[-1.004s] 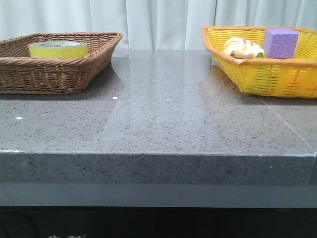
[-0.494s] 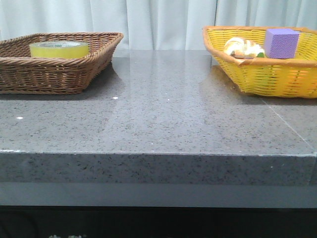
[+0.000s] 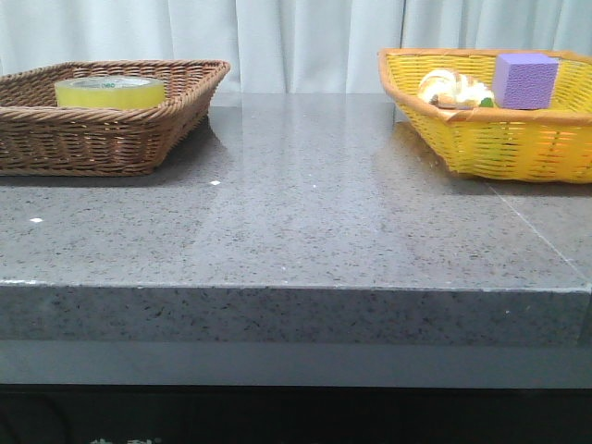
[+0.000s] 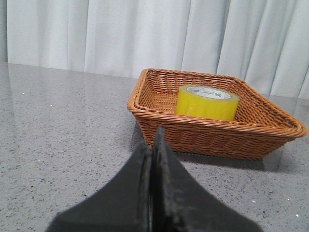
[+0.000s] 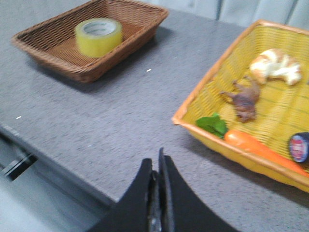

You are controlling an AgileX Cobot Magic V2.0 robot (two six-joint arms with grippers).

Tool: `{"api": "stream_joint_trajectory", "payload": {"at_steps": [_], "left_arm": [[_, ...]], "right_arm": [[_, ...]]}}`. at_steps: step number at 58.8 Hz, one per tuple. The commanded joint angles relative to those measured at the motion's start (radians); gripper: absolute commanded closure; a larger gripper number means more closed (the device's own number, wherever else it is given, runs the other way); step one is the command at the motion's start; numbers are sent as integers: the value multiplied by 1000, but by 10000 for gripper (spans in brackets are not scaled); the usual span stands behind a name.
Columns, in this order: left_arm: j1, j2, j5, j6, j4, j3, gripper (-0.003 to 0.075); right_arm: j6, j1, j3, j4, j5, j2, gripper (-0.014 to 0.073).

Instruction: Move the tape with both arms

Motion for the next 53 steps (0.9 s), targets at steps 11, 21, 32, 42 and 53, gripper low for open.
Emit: {"api": "stream_joint_trajectory", "payload": {"at_steps": [11,21,32,42,53], "left_arm": [[1,-21,-85,-10,-1,38,740],[1,-21,-85,-10,-1,38,740],[1,-21,-85,-10,-1,38,740],[1,-21,-85,-10,-1,38,740],[1,-19,-85,-10,-1,38,740]], "right_arm": [[-3,-249,312,-18,-479,-195,662],[-3,-340,555,26,-662,-344,662],[-3,-383,730,53,-724,-452,662],[-3,-383,796,67,-724,-493,662],[-3,-383,797,67,-727,-492,662]]}}
